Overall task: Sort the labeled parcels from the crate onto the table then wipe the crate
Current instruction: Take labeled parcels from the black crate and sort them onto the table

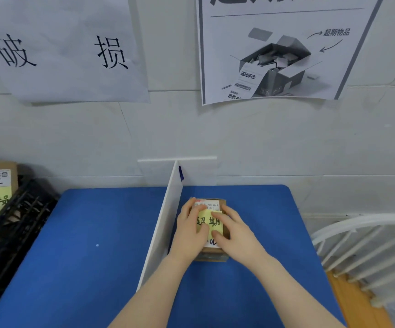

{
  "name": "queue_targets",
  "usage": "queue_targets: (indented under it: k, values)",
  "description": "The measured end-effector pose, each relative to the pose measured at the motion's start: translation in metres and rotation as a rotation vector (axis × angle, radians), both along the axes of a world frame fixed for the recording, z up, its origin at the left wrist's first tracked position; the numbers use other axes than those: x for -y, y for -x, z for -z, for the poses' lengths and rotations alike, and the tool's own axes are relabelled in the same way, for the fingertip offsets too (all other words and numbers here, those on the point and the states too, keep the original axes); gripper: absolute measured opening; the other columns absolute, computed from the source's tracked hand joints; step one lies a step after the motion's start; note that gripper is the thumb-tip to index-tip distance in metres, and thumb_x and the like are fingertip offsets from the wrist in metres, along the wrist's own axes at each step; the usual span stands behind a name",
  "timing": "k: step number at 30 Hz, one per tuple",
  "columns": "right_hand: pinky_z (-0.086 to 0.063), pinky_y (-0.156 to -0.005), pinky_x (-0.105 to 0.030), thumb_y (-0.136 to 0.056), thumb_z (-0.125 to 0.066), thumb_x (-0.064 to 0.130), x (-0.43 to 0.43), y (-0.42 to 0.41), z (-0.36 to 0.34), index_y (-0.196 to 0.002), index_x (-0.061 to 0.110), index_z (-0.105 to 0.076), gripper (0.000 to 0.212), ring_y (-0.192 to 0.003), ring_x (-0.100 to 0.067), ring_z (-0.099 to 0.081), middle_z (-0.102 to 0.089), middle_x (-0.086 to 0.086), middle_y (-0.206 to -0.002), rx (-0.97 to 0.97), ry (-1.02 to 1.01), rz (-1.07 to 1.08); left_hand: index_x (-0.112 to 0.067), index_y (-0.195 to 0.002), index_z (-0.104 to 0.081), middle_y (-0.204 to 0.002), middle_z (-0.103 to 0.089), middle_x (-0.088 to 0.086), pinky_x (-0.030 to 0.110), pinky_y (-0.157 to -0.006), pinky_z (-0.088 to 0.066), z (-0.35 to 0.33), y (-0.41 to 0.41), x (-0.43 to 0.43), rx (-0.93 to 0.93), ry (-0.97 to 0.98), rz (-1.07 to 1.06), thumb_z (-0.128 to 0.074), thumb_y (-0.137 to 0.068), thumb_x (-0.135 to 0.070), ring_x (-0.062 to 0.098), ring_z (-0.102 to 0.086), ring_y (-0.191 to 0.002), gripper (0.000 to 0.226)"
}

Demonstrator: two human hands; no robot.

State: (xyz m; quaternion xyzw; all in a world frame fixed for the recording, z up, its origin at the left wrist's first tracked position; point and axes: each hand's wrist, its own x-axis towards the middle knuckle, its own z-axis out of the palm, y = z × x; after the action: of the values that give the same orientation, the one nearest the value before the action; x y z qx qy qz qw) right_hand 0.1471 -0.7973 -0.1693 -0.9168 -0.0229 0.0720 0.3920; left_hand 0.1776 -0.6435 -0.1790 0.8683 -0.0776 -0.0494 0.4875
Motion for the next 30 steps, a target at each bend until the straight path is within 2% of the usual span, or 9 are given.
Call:
queue_targets:
  k: [3,5,9,13,18,22,27,30]
  values:
    - [-0.041,-0.086,-0.015,-0.092,-0.055,0.033,-0.004,-0.009,0.009,-0.143,0.032,-0.039,0.053,-0.122,-0.004,-0.048,-0.011,0.019,-0.158,0.025,0.012,0.01,-0.03,-0.138,-0.042,-0.155,-0.015,-0.02,0.033,-0.112,-0.032,0.007,-0.005,-0.005,0.03,-0.074,0.027,-0.046,-0.087,-0.009,0.004,-0.018,-0.142,0.055]
    - [-0.038,-0.088,-0.015,-0.093,-0.055,0.029,-0.007,-0.02,0.009,-0.144,0.03,-0.039,0.053,-0.128,-0.006,-0.044,-0.01,0.017,-0.159,0.018,0.005,0.022,-0.031,-0.14,-0.04,-0.157,-0.013,-0.018,0.028,-0.109,-0.032,0.004,-0.014,-0.007,0.074,-0.193,0.043,-0.047,-0.09,-0.016,0.005,-0.016,-0.142,0.052]
    - [-0.035,-0.097,-0.018,-0.095,-0.056,0.026,-0.011,-0.047,0.003,-0.145,0.026,-0.038,0.054,-0.135,-0.01,-0.038,-0.01,0.012,-0.16,0.012,-0.002,0.017,-0.026,-0.138,-0.046,-0.151,-0.028,-0.009,0.03,-0.101,-0.04,-0.013,-0.04,-0.007,0.097,-0.376,-0.033,-0.05,-0.092,-0.022,0.015,-0.028,-0.134,0.046]
    - [-0.033,-0.097,-0.017,-0.095,-0.055,0.023,-0.013,-0.071,0.0,-0.147,0.024,-0.036,0.055,-0.138,-0.011,-0.034,-0.01,0.009,-0.16,-0.005,0.002,-0.003,-0.02,-0.139,-0.045,-0.15,-0.031,-0.002,0.031,-0.103,-0.039,-0.019,-0.057,-0.006,0.105,-0.44,-0.037,-0.045,-0.095,-0.015,0.02,-0.037,-0.129,0.044]
    - [-0.035,-0.101,-0.021,-0.097,-0.052,0.021,-0.017,-0.092,-0.002,-0.147,0.023,-0.036,0.053,-0.137,-0.014,-0.036,-0.009,0.005,-0.161,-0.013,0.031,-0.01,-0.016,-0.147,-0.033,-0.157,-0.019,0.003,0.031,-0.109,-0.035,-0.018,-0.066,-0.004,0.063,-0.501,-0.036,-0.038,-0.1,-0.014,0.018,-0.029,-0.138,0.047]
    - [-0.043,-0.101,-0.03,-0.098,-0.05,0.023,-0.022,-0.098,-0.001,-0.146,0.023,-0.037,0.05,-0.131,-0.016,-0.044,-0.011,0.007,-0.16,-0.002,0.068,0.009,-0.016,-0.149,-0.029,-0.158,-0.015,0.003,0.035,-0.105,-0.041,-0.017,-0.071,-0.003,0.041,-0.535,-0.048,-0.038,-0.1,-0.015,0.019,-0.029,-0.138,0.05]
    - [-0.044,-0.1,-0.032,-0.099,-0.047,0.02,-0.025,-0.101,-0.001,-0.146,0.021,-0.036,0.049,-0.128,-0.018,-0.047,-0.01,0.003,-0.16,0.009,0.101,0.02,-0.016,-0.151,-0.024,-0.159,-0.013,0.002,0.034,-0.103,-0.042,-0.021,-0.069,0.005,-0.011,-0.542,-0.099,-0.037,-0.1,-0.016,0.018,-0.03,-0.136,0.052]
    - [-0.041,-0.098,-0.027,-0.099,-0.045,0.018,-0.024,-0.097,-0.009,-0.147,0.02,-0.035,0.049,-0.129,-0.02,-0.045,-0.009,-0.003,-0.16,0.002,0.074,0.043,-0.013,-0.146,-0.027,-0.156,-0.016,0.006,0.034,-0.097,-0.045,-0.034,-0.059,0.01,-0.038,-0.579,-0.118,-0.037,-0.1,-0.021,0.021,-0.034,-0.131,0.048]
